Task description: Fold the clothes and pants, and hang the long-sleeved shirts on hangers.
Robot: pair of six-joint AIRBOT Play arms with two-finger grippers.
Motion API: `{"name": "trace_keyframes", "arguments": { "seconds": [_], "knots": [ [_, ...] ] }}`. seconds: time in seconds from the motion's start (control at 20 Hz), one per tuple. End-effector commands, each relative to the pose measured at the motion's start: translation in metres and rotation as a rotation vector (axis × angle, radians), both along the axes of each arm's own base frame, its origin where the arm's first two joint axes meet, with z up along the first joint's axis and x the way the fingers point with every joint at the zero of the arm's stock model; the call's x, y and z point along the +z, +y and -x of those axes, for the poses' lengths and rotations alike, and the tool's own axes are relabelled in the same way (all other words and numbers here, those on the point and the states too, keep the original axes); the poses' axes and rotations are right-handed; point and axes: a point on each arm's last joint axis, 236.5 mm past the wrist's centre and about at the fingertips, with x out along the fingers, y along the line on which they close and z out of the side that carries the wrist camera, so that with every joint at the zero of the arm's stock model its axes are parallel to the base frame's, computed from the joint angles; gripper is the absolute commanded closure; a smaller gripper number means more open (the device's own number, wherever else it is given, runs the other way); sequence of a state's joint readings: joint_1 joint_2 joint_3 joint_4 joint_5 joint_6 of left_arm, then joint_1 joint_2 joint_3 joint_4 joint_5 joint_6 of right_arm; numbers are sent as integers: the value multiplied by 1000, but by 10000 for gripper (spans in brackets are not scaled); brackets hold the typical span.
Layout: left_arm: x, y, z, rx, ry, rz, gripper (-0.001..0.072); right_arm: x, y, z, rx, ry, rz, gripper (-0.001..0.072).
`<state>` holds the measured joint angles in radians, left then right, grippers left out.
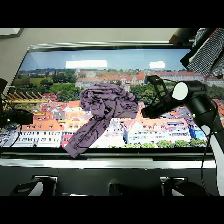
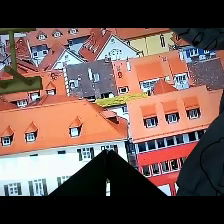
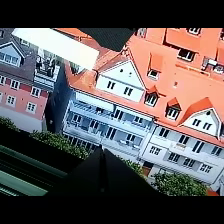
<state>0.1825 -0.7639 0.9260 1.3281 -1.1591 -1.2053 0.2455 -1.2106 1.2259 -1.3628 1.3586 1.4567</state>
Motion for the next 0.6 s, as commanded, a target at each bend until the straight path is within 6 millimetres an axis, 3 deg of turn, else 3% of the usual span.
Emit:
{"name": "trace_keyframes", "arguments": {
  "seconds": [0.0,0.35,0.4,0.5,0.55],
  "knots": [
    [0,0,0,1,0,-1,673,0,0,0,2,1,0,673],
    [0,0,0,1,0,0,672,0,0,0,2,1,1,673],
    [0,0,0,2,1,1,613,0,0,0,2,1,0,673],
    [-3,1,-2,117,14,80,-13,0,0,0,2,1,0,673],
    [-5,1,-7,187,11,132,-13,0,0,0,2,1,0,673]
  ]
}}
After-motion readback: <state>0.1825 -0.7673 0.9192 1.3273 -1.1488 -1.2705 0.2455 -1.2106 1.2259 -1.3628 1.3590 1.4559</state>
